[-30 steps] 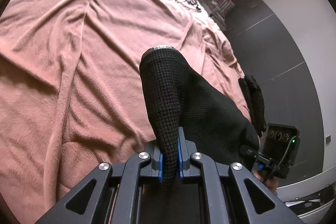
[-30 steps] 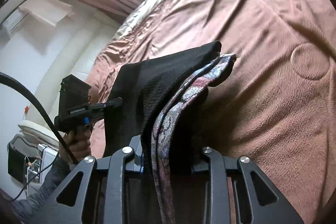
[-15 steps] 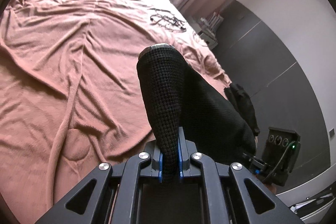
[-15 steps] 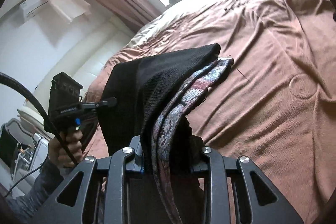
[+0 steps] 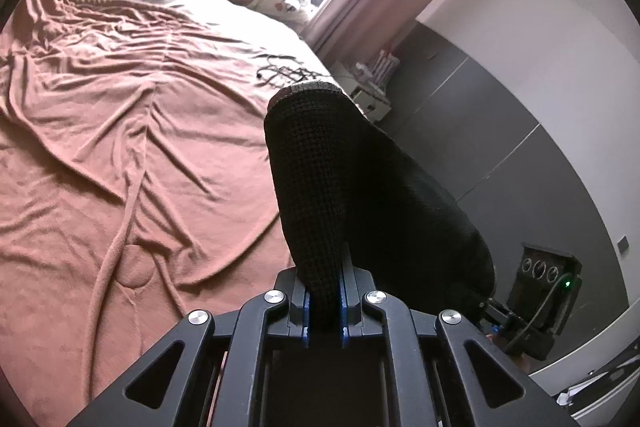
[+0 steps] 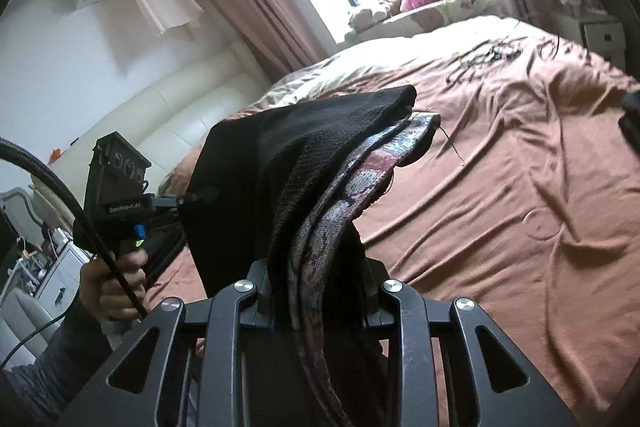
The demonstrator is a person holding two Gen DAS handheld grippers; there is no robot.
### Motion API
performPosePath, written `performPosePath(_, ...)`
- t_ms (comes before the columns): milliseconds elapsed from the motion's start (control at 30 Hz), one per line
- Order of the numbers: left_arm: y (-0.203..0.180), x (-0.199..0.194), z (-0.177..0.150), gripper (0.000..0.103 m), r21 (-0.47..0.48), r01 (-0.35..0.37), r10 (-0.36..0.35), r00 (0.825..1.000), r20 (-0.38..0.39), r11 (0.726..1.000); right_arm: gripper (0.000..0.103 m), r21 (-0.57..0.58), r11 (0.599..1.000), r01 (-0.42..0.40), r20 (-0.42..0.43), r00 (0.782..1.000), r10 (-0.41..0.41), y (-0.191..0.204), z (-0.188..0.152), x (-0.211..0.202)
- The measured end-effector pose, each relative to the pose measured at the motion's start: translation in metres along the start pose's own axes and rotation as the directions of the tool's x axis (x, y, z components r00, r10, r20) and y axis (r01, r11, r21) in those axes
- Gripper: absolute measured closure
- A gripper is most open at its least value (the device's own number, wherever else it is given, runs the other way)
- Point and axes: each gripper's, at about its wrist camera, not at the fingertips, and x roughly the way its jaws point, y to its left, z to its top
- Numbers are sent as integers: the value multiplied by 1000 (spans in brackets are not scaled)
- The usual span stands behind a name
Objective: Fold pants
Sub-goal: 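Lift the folded black shorts off the bed with both tools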
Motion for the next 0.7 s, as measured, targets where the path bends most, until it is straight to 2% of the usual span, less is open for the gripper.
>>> performPosePath(233,-33,-18,-1,92,26,31,-32,999,32,999,79,-31,999,9,22,1000,-8,14,1,-39)
performPosePath(700,-105,-31,0,92,99,114,-121,990,66,989,79,-87,993,80,84,994,-73,26,14,-103)
